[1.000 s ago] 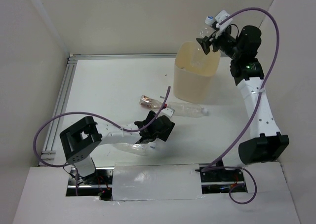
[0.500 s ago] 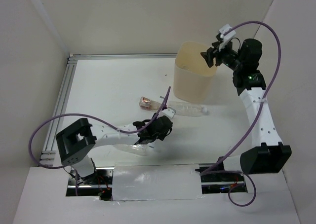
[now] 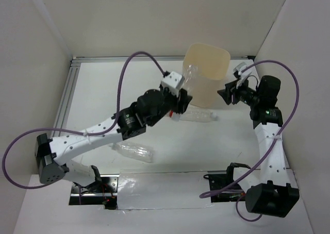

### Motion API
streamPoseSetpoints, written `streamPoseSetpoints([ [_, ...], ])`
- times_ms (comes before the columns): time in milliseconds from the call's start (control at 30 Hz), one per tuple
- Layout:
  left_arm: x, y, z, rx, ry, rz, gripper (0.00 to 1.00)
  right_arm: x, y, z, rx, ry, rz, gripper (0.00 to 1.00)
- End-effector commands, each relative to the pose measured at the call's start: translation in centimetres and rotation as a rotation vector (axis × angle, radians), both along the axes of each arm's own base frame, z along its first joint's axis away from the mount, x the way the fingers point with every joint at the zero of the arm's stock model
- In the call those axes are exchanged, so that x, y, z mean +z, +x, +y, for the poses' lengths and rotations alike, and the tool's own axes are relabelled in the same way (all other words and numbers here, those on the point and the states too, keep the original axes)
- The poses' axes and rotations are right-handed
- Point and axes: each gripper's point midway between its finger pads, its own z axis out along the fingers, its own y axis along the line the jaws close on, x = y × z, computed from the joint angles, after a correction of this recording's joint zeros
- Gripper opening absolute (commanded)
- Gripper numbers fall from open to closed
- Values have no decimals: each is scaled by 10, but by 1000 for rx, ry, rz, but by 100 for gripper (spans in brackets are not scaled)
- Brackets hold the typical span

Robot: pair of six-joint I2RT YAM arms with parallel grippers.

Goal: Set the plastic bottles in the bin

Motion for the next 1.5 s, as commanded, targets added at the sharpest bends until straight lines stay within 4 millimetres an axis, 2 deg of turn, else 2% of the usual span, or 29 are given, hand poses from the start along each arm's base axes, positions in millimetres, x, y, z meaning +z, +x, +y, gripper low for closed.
streamPoseSetpoints([
  [0,75,45,-29,-12,-211,-161,2,-24,-33,12,123,-66,15,55],
  [33,109,60,-27,4,-287,-203,2,-27,-39,13,155,-123,-25,55],
  [67,120,71,-30,11,-321,-219,2,-34,-43,13,166,-144,-23,55],
  [133,114,102,-50,21,-343,-215,2,-57,-51,13,195,-179,13,55],
  [167,148,114,-45,40,-422,-269,2,-62,-55,13,202,-189,17,55],
  [200,153,124,-48,52,-439,-287,2,-74,-60,14,211,-186,54,55],
  [233,135,149,-57,79,-438,-270,2,-77,-63,14,218,-198,51,55],
  [300,161,165,-55,111,-533,-312,3,-89,-69,17,233,-188,76,55],
  [333,139,182,-68,134,-518,-296,8,-92,-71,18,246,-186,78,57],
  [367,157,191,-62,161,-557,-327,14,-97,-75,20,254,-177,84,60],
  [433,148,207,-71,192,-531,-331,20,-103,-78,20,258,-181,88,71],
  [467,138,226,-76,228,-506,-347,34,-103,-77,20,260,-192,70,77],
  [600,102,243,-94,226,-419,-335,87,-112,-83,22,330,-288,-24,92],
  [700,86,250,-93,234,-396,-308,98,-126,-90,25,425,-387,-129,97],
  [733,96,251,-83,244,-403,-317,100,-137,-93,27,454,-397,-140,97],
  [833,106,244,-78,235,-400,-318,100,-144,-89,29,502,-457,-240,99],
  [900,138,229,-58,255,-412,-335,100,-148,-84,30,522,-471,-267,99],
  [967,119,217,-49,276,-323,-273,100,-158,-78,30,547,-466,-252,99],
  [1000,156,188,-24,283,-356,-291,100,-160,-72,29,554,-488,-255,99],
  [1033,111,182,-22,298,-279,-212,100,-169,-69,30,571,-481,-225,99],
  [1067,95,170,-10,317,-237,-165,100,-166,-59,28,564,-510,-244,99],
  [1100,117,140,14,334,-287,-148,100,-165,-54,29,567,-524,-256,99],
  [1133,63,129,23,356,-199,-60,100,-169,-51,34,588,-531,-255,99],
  [1200,0,85,63,399,-125,118,100,-172,-37,39,604,-616,-282,99],
  [1267,-25,59,85,432,-168,206,100,-173,-31,51,640,-638,-302,99],
  [1333,-88,21,112,496,-126,375,100,-184,-24,62,673,-688,-291,99],
  [1400,-101,-9,142,567,-173,451,100,-179,-10,72,661,-717,-331,99],
  [1433,-136,-30,165,668,-159,551,100,-184,-7,79,655,-739,-312,99],
  [1467,-148,-40,180,730,-184,600,100,-194,-4,82,657,-754,-290,99],
])
